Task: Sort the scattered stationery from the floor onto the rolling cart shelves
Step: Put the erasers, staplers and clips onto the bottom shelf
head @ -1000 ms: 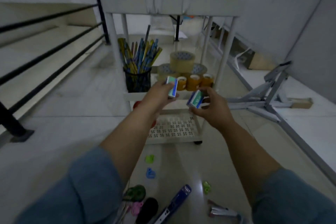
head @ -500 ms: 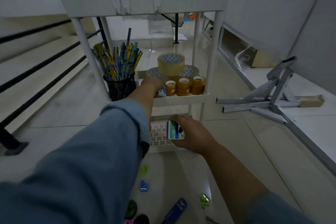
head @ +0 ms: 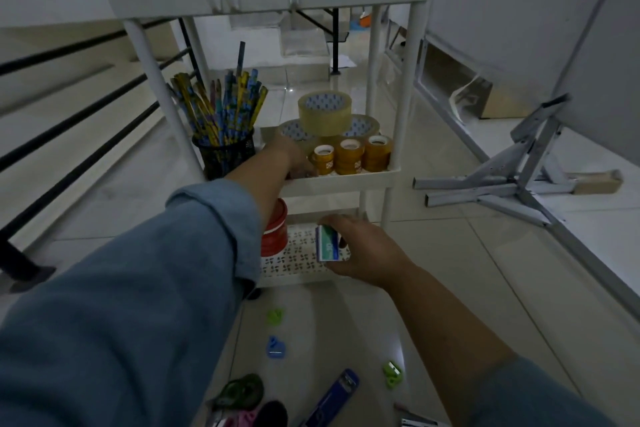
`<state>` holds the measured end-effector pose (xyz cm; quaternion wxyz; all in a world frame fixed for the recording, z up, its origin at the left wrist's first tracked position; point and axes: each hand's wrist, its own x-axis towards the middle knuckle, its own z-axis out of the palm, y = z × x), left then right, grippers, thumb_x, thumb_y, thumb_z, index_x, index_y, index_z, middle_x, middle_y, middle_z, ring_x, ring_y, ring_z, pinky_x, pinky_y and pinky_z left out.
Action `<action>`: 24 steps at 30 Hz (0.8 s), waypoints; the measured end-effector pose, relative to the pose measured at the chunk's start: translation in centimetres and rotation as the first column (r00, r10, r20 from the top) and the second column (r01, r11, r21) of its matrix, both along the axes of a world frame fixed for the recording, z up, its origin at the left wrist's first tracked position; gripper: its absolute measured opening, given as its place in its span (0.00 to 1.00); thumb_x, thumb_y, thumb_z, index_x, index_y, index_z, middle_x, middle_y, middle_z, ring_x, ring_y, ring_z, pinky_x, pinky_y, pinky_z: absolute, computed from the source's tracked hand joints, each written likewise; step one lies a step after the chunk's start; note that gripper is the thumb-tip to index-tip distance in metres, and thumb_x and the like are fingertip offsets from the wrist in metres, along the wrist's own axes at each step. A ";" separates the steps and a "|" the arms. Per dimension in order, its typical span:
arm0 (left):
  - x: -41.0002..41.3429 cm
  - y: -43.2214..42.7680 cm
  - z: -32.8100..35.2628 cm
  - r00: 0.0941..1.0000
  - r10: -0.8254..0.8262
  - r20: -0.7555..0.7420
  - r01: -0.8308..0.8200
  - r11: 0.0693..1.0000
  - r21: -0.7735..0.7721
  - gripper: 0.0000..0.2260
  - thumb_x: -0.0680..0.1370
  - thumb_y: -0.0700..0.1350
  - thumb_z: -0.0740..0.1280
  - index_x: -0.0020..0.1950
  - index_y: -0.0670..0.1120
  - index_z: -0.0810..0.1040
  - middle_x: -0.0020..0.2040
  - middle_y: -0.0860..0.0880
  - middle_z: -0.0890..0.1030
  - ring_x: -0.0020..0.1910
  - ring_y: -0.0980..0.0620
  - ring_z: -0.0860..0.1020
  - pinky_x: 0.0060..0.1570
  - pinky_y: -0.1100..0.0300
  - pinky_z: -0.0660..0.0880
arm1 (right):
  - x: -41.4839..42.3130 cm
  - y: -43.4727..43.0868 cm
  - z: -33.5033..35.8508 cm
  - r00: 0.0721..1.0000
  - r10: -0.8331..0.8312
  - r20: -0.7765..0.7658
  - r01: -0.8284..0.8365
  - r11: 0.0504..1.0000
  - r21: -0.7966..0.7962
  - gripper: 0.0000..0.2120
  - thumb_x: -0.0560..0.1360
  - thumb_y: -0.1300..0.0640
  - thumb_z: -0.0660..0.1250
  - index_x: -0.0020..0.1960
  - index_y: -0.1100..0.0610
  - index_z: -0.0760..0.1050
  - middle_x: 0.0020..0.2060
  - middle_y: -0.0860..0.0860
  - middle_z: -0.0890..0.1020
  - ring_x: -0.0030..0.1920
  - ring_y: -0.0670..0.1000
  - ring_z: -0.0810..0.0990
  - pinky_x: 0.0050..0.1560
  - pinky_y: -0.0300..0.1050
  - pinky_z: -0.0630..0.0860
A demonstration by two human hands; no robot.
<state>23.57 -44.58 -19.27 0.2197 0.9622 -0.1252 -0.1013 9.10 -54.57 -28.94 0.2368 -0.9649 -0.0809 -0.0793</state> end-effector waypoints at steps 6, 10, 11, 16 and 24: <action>-0.6 -0.1 -0.5 0.983 -0.025 0.180 -0.007 0.985 0.174 0.18 0.77 0.45 0.65 0.65 0.40 0.70 0.64 0.40 0.73 0.62 0.45 0.73 0.56 0.58 0.71 | 0.0 0.1 0.4 1.000 -0.012 0.010 0.011 0.999 0.040 0.30 0.69 0.54 0.72 0.68 0.54 0.67 0.60 0.53 0.76 0.58 0.53 0.76 0.55 0.47 0.75; -0.8 0.4 0.0 0.985 0.008 0.175 -0.010 1.000 0.012 0.23 0.76 0.47 0.67 0.68 0.40 0.68 0.66 0.41 0.73 0.63 0.45 0.73 0.54 0.60 0.71 | -0.1 -0.3 0.6 0.995 -0.071 0.069 0.062 0.992 0.113 0.31 0.69 0.55 0.73 0.69 0.53 0.66 0.61 0.52 0.75 0.57 0.50 0.76 0.55 0.43 0.74; -1.1 0.6 0.4 0.985 0.033 0.168 -0.022 0.997 -0.068 0.23 0.76 0.47 0.68 0.67 0.39 0.69 0.65 0.41 0.73 0.62 0.45 0.73 0.49 0.61 0.70 | -0.2 -0.4 0.8 0.992 -0.090 0.085 0.077 0.987 0.140 0.31 0.69 0.55 0.74 0.69 0.53 0.66 0.61 0.52 0.75 0.56 0.50 0.76 0.54 0.41 0.73; -4.6 3.1 0.9 0.967 0.045 0.250 0.054 0.926 -0.374 0.12 0.75 0.49 0.69 0.45 0.40 0.79 0.40 0.45 0.79 0.38 0.52 0.76 0.33 0.65 0.66 | -0.4 -0.2 2.1 0.966 -0.169 0.194 0.115 0.959 0.258 0.30 0.68 0.55 0.75 0.67 0.55 0.69 0.60 0.52 0.77 0.53 0.46 0.75 0.52 0.37 0.73; -9.1 5.3 -1.3 0.888 -0.048 -0.458 -0.261 0.766 -0.587 0.15 0.75 0.43 0.70 0.57 0.34 0.77 0.47 0.39 0.82 0.40 0.50 0.81 0.48 0.59 0.78 | 0.0 1.7 3.5 0.952 -0.134 0.274 0.060 0.963 0.262 0.29 0.68 0.54 0.75 0.67 0.57 0.70 0.60 0.52 0.77 0.59 0.50 0.75 0.59 0.43 0.73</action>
